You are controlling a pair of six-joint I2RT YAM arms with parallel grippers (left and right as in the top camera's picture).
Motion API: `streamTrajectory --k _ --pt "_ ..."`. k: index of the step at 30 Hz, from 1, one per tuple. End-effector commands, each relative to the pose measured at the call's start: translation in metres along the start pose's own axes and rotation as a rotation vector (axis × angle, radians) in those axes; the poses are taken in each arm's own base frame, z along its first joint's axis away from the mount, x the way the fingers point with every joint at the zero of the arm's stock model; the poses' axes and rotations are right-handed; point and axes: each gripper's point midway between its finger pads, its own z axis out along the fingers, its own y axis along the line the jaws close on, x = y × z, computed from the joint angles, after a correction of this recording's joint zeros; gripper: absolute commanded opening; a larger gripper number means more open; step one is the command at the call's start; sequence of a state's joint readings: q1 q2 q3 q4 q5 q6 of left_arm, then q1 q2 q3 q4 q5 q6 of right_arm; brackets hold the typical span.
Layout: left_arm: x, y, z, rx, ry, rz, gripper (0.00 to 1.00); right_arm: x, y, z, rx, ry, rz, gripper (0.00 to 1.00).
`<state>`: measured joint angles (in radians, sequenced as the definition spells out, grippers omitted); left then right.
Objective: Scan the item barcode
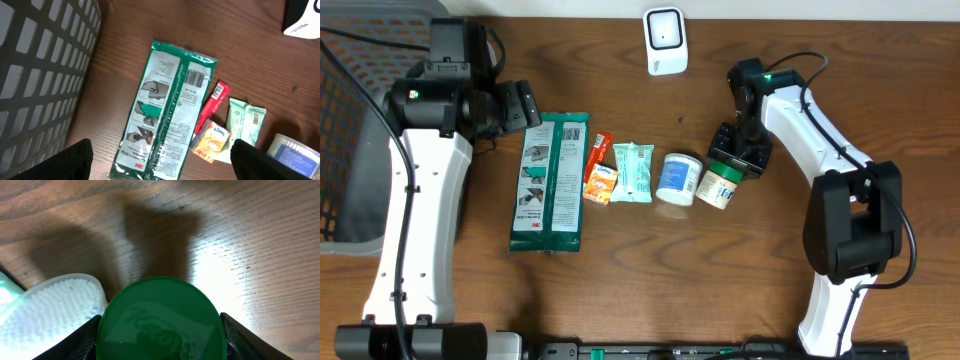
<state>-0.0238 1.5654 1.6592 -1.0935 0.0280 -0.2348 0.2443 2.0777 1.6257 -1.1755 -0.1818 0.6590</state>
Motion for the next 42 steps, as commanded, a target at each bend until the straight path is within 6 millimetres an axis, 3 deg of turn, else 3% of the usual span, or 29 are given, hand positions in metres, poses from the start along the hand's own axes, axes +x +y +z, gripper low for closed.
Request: streamTrajectory --k 1,3,7,8,17,32,42 --pt "0.001 0.000 0.003 0.002 0.012 0.003 0.88 -0.004 0.001 -0.013 -0.017 -0.043 -0.014 0.61" --pt "0.001 0.000 0.003 0.002 0.012 0.003 0.88 -0.004 0.002 -0.015 -0.018 -0.053 -0.019 0.61" --pt "0.001 0.000 0.003 0.002 0.012 0.003 0.88 -0.006 0.004 -0.023 -0.027 -0.080 -0.085 0.36" --pt "0.001 0.000 0.003 0.002 0.012 0.003 0.88 -0.006 0.004 -0.026 -0.028 -0.090 -0.098 0.35" --pt "0.001 0.000 0.003 0.002 0.012 0.003 0.88 -0.006 -0.003 -0.047 0.015 -0.162 -0.162 0.45" --pt "0.001 0.000 0.003 0.002 0.012 0.003 0.88 0.022 0.009 -0.039 0.139 -0.185 -0.208 0.52" --pt "0.001 0.000 0.003 0.002 0.012 0.003 0.88 0.016 -0.001 -0.039 0.256 -0.266 -0.239 0.52"
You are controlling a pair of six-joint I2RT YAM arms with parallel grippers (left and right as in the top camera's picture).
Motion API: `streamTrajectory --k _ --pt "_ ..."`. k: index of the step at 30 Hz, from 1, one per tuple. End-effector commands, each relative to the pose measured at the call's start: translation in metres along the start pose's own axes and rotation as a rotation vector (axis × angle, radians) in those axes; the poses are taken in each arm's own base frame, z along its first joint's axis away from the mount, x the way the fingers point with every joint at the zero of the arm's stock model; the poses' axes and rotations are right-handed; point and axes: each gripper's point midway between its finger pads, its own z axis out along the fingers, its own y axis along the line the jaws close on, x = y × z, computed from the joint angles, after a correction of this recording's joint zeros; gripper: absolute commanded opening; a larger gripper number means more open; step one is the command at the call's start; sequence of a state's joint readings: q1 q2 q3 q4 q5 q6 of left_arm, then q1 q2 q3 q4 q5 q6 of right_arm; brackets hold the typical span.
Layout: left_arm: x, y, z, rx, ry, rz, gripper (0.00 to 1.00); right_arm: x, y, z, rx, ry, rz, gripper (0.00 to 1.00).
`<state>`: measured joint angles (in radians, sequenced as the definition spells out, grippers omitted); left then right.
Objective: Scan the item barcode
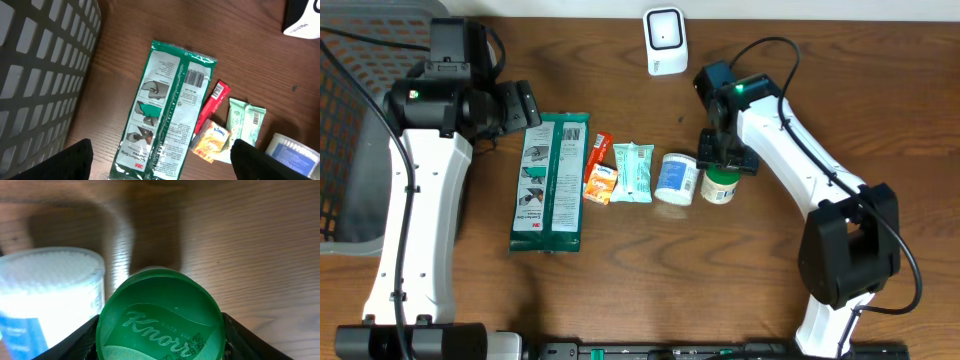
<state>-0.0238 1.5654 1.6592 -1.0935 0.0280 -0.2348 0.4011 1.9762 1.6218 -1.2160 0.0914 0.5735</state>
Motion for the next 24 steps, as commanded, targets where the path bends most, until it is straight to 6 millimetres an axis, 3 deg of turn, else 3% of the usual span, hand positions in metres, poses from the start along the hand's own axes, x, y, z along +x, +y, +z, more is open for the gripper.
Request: streamTrajectory --k 1,9,12,14,24 --pt "0.001 0.000 0.003 0.002 0.012 0.003 0.88 -0.001 -0.011 -0.003 0.071 -0.055 0.002 0.52" --pt "0.001 0.000 0.003 0.002 0.012 0.003 0.88 0.001 -0.015 0.017 0.096 -0.068 -0.046 0.56" --pt "0.001 0.000 0.003 0.002 0.012 0.003 0.88 0.000 -0.014 0.016 0.095 -0.069 -0.074 0.86" --pt "0.001 0.000 0.003 0.002 0.012 0.003 0.88 0.000 -0.015 0.015 0.096 -0.067 -0.076 0.93" --pt "0.001 0.000 0.003 0.002 0.012 0.003 0.88 -0.002 -0.014 0.009 0.088 -0.080 -0.074 0.95"
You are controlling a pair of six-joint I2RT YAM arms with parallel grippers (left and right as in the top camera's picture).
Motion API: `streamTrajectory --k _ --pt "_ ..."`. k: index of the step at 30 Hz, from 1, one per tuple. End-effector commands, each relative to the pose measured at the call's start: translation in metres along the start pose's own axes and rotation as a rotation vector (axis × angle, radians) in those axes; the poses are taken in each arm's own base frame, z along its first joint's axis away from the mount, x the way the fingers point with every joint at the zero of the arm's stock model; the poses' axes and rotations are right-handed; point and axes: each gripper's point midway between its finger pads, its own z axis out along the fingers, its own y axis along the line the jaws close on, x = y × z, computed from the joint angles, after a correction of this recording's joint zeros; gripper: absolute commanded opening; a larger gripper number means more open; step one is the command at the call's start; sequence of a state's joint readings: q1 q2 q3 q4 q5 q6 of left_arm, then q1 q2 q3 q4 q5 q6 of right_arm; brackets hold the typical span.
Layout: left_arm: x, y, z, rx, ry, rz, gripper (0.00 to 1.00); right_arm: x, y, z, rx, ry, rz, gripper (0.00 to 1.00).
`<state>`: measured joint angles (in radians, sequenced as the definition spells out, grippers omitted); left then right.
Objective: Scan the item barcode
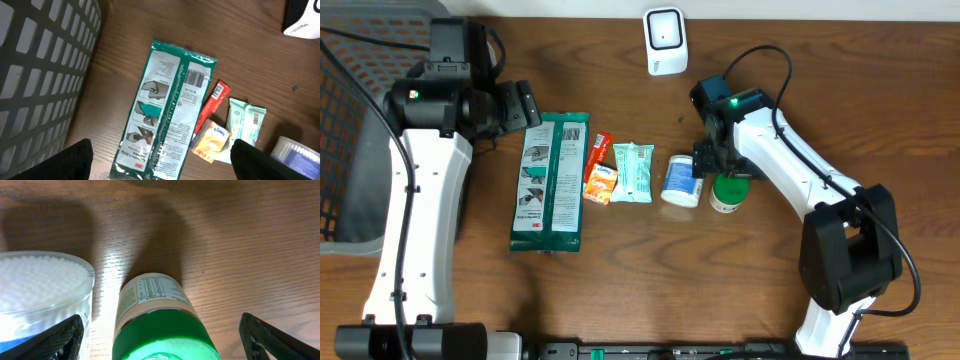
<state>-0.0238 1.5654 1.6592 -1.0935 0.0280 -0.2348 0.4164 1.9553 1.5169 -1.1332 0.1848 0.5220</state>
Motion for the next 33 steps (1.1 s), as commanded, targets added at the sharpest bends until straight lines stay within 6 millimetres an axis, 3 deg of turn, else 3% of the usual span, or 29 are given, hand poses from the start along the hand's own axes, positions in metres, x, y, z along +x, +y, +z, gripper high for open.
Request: streamTrajectory --k 1,11,22,33 --pt "0.001 0.000 0.003 0.002 0.012 0.003 0.88 -0.005 -0.003 -0.009 0.009 -0.033 -0.005 0.95" --pt "0.001 0.000 0.003 0.002 0.012 0.003 0.88 -0.016 -0.003 -0.022 -0.012 -0.063 -0.001 0.95" --pt "0.001 0.000 0.003 0.002 0.012 0.003 0.88 -0.032 -0.007 -0.055 -0.123 -0.051 0.016 0.97" --pt "0.001 0.000 0.003 0.002 0.012 0.003 0.88 -0.027 -0.040 -0.052 -0.305 0.098 0.064 0.99"
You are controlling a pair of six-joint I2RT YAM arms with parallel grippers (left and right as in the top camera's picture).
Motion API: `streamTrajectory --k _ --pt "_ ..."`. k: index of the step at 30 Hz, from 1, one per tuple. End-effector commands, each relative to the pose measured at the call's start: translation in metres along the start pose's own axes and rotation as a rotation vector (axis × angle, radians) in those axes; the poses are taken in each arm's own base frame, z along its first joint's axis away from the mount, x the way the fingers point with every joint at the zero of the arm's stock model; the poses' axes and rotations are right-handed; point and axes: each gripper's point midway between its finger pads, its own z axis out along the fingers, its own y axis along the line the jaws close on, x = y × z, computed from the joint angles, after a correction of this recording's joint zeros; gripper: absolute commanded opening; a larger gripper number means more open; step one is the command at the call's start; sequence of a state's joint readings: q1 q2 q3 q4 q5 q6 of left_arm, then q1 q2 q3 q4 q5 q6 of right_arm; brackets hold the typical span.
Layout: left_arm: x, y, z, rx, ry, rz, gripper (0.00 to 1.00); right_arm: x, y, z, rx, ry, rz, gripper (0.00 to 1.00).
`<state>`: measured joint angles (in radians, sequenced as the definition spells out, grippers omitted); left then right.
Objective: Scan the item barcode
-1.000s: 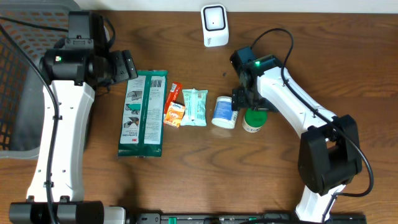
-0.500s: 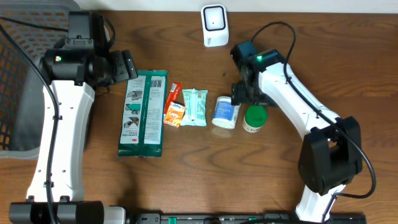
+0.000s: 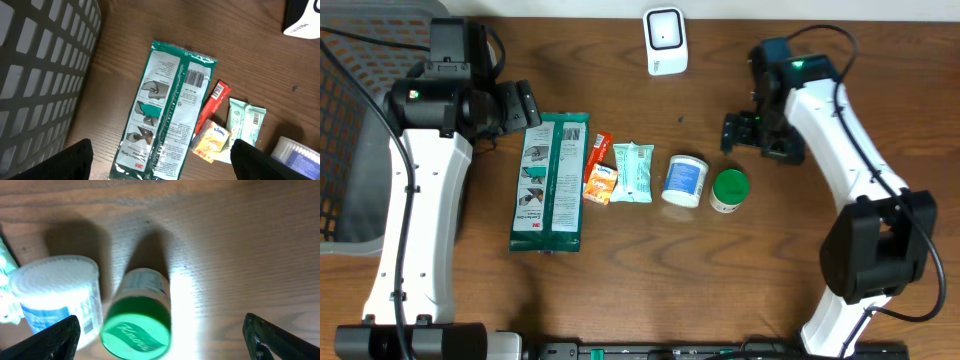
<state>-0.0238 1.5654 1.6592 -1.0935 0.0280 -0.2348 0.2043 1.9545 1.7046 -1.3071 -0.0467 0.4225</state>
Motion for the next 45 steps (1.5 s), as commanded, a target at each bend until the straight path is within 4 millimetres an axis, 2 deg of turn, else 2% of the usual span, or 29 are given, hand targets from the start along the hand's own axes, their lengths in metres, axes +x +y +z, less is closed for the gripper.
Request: streamTrajectory --k 1,5,9,14,27,30,34,40,45 --pt "0.001 0.000 0.003 0.002 0.012 0.003 0.88 0.001 -0.001 -0.015 -0.100 0.015 -0.067 0.99" --pt "0.001 0.000 0.003 0.002 0.012 0.003 0.88 0.008 -0.007 -0.015 -0.098 0.050 -0.103 0.99" --pt "0.001 0.000 0.003 0.002 0.012 0.003 0.88 0.017 -0.002 -0.014 -0.092 0.077 -0.118 0.99" --pt "0.001 0.000 0.003 0.002 0.012 0.003 0.88 0.027 0.007 -0.007 -0.073 0.101 -0.030 0.99" --pt "0.001 0.000 0.003 0.002 0.012 0.003 0.88 0.044 0.008 0.047 -0.030 0.134 0.188 0.99" --pt "0.001 0.000 0.003 0.002 0.012 0.003 0.88 0.049 0.007 0.055 -0.026 0.148 0.243 0.95" --pt "0.001 0.000 0.003 0.002 0.012 0.003 0.88 0.050 0.006 0.059 -0.021 0.148 0.318 0.85" --pt "0.001 0.000 0.003 0.002 0.012 0.003 0.88 0.043 0.005 0.060 -0.031 0.127 0.322 0.80" --pt "0.001 0.000 0.003 0.002 0.012 0.003 0.88 0.037 -0.010 0.059 -0.029 0.124 0.298 0.81"
